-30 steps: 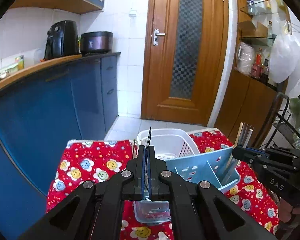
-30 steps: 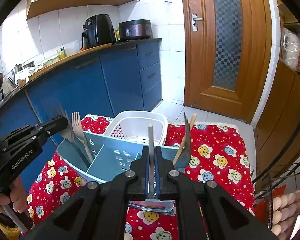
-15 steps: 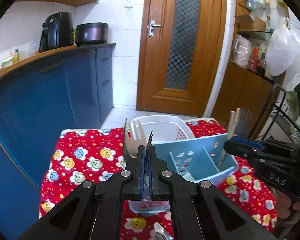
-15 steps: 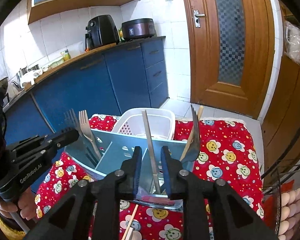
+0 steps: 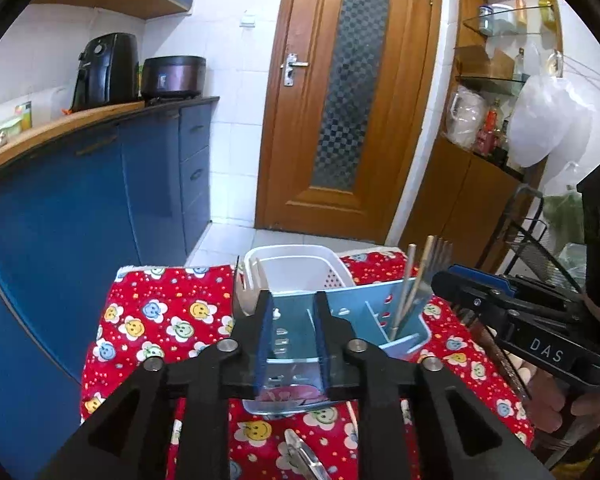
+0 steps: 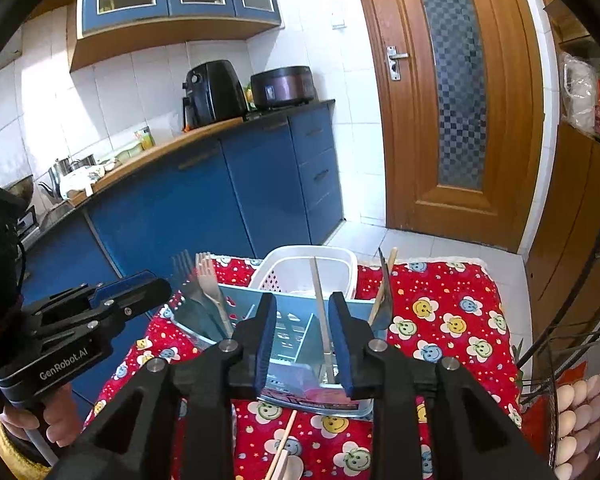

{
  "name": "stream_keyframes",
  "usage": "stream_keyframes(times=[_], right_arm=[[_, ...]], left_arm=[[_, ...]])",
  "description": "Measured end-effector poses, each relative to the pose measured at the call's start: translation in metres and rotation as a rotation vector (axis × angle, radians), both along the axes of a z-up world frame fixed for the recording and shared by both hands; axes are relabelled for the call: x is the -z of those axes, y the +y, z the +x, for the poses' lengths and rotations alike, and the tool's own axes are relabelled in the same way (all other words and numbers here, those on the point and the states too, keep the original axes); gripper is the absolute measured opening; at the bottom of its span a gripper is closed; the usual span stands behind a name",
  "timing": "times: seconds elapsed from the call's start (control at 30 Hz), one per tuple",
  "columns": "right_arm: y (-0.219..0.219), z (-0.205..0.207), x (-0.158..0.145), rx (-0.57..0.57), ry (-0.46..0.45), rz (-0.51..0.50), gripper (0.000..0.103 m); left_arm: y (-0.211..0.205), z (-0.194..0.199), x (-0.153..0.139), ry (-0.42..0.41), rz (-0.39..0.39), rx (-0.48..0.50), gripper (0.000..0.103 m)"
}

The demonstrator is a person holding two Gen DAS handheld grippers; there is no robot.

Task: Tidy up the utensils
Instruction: 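Lower both utensils into the caddy and open both tools, then move both open tools back down to the utensils on the tablecloth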

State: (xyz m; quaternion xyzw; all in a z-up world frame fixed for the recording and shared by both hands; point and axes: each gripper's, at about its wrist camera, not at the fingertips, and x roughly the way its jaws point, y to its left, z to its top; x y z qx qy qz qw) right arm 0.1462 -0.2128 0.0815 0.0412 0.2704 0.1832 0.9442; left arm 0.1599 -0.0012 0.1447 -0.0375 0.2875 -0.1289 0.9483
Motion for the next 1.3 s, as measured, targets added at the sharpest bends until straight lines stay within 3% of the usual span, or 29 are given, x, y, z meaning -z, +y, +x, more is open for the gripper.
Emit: stream_keyframes(times=[0.1,0.5,0.9,1.07,1.3], right_arm=[[-0.002,-0.007,-0.002,0.003,-0.007,0.003,0.032],[-0.01,-0.039,0.012,0.014,0.022,0.008,0.034],[-0.01,-0.055,0.055,0.023,0.125,0.026,0.034],[-0.014,-0.061,0.073,0.035,0.165,0.041,0.034],[-0.019,-0.07,0.094,0.061,0.19,0.02,0.034]], left_arm=[[-0.002,-0.008,-0.004,-0.013,0.009,0.007,0.03],[0.008,-0.037,0.0,0.012,-0.012,0.009,0.03],[0.019,-0.061,0.036,0.122,-0.027,-0.014,0.03],[0.021,-0.066,0.051,0.133,-0.04,-0.032,0.03],[0.019,-0.063,0.082,0.22,-0.044,-0.043,0.031]])
